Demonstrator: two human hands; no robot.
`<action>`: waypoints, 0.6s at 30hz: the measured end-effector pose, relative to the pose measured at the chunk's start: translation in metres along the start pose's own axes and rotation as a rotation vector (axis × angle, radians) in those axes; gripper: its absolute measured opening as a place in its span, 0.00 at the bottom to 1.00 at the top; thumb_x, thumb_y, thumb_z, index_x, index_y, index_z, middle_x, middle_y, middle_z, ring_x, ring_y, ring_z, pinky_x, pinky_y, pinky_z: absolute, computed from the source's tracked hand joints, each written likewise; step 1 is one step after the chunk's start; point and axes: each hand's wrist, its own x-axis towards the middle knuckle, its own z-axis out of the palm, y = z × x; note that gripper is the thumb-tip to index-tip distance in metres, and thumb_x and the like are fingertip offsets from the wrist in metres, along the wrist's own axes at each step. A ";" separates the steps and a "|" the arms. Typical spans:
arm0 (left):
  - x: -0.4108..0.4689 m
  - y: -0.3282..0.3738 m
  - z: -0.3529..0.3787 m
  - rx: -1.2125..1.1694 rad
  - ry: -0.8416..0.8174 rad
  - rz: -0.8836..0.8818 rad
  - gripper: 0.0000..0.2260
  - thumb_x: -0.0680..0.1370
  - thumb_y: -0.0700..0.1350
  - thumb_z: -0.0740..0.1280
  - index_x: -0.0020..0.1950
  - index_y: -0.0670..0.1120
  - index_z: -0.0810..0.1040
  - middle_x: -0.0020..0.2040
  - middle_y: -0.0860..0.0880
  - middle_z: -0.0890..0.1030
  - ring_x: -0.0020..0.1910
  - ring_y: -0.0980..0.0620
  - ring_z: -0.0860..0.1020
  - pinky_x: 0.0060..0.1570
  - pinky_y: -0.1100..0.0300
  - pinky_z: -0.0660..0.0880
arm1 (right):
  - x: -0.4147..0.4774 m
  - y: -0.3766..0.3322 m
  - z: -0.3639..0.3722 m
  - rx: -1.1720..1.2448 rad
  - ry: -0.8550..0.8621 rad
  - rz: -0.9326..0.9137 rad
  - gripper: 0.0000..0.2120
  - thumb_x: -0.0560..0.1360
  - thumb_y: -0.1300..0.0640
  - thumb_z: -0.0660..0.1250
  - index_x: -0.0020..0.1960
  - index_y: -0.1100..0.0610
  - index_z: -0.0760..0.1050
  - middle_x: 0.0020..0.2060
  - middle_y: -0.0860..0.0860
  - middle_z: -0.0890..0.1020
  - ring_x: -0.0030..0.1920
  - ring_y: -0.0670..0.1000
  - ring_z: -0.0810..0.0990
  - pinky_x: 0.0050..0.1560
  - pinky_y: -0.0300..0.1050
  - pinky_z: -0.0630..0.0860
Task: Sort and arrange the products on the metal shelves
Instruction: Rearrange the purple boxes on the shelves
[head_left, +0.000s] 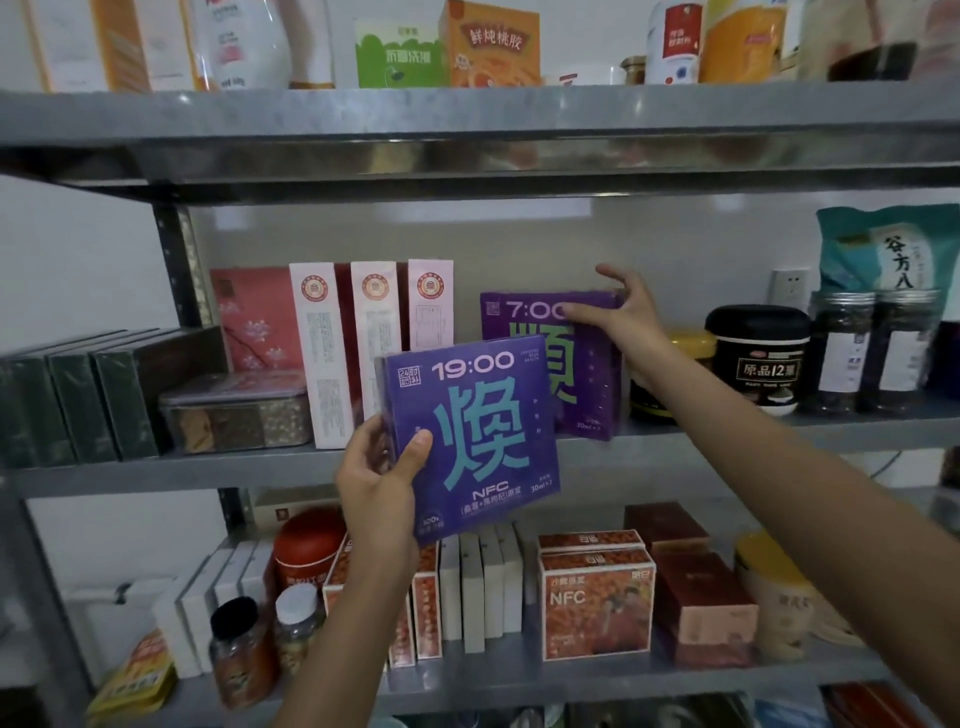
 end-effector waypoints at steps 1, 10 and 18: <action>-0.001 0.000 0.000 0.000 0.011 0.015 0.11 0.74 0.43 0.72 0.51 0.58 0.77 0.47 0.56 0.85 0.47 0.53 0.84 0.39 0.53 0.82 | -0.006 0.007 -0.002 0.036 -0.024 0.022 0.31 0.68 0.57 0.77 0.66 0.48 0.66 0.52 0.45 0.75 0.50 0.51 0.80 0.43 0.47 0.81; -0.014 0.003 0.007 0.091 0.012 0.207 0.13 0.73 0.49 0.71 0.53 0.62 0.75 0.52 0.57 0.83 0.52 0.57 0.82 0.42 0.58 0.82 | -0.050 0.021 -0.039 0.028 0.007 -0.010 0.20 0.65 0.55 0.79 0.52 0.47 0.73 0.46 0.44 0.82 0.43 0.43 0.83 0.36 0.37 0.79; -0.017 -0.006 0.029 0.121 -0.011 0.292 0.15 0.77 0.45 0.69 0.62 0.56 0.73 0.55 0.57 0.81 0.54 0.60 0.81 0.44 0.62 0.81 | -0.125 0.054 -0.119 0.345 0.252 -0.008 0.25 0.58 0.44 0.78 0.53 0.48 0.77 0.46 0.49 0.86 0.44 0.51 0.86 0.37 0.45 0.82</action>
